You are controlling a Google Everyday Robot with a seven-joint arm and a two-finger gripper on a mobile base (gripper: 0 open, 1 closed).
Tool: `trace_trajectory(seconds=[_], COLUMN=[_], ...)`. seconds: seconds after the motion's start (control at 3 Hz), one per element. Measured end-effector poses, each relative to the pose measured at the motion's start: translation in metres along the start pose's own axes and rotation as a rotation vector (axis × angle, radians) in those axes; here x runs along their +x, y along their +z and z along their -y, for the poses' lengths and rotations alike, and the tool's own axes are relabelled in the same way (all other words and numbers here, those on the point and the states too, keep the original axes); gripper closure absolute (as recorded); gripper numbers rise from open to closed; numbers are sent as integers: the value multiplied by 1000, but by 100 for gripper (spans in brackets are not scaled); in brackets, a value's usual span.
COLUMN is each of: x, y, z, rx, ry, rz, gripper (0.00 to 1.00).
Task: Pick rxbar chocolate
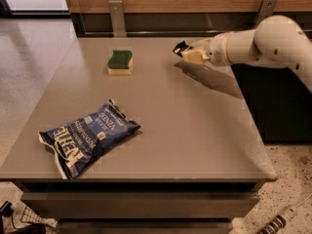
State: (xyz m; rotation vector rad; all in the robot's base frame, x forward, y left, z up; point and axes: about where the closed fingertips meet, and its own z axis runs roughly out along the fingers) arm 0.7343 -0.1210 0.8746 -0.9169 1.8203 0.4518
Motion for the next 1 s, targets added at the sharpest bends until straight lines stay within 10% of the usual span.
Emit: trace_trajectory(seconds=[1.0], x=[-94], y=[-90], z=[-22], rx=[-42], ry=[-332], rz=[-68], gripper=[100])
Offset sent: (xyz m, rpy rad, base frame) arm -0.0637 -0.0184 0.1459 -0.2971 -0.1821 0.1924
